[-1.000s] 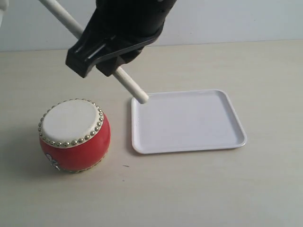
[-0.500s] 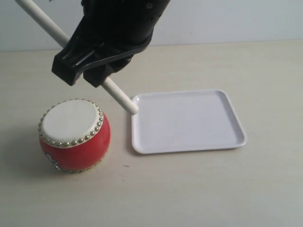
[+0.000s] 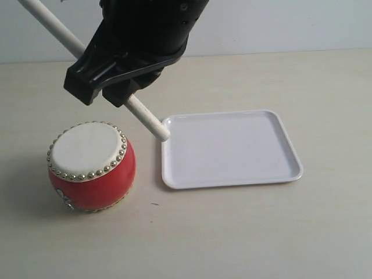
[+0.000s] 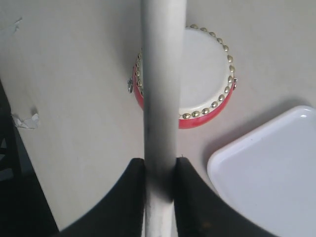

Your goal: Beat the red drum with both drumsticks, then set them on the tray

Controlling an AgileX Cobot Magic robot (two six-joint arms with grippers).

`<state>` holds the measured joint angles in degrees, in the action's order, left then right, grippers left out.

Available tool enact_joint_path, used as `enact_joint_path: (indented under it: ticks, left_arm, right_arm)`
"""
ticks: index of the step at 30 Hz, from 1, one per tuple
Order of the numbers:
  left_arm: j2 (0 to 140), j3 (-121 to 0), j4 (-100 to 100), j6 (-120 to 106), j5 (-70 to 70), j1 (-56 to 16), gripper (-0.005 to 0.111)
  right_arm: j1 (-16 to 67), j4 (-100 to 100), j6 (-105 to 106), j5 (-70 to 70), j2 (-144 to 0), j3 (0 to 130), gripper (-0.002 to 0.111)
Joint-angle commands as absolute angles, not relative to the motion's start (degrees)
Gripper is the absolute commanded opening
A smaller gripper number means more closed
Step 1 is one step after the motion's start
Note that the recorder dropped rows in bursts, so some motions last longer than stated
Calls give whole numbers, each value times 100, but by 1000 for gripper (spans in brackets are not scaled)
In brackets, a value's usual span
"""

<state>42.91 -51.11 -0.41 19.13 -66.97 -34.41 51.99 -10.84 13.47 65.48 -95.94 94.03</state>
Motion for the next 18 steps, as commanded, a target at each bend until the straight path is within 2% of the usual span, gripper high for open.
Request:
enact_joint_path:
  ticks: [1,18]
  left_arm:
    - [4260,-5150,-103,1978,-6621,-3426,0]
    - [4274,-5150,-102,2043,-6746,-3426,0]
  right_arm:
    - [5196,-1098,1385,6598,-9591,9454,0]
    - [5196,-1098,1385,6645,-9591,9454,0]
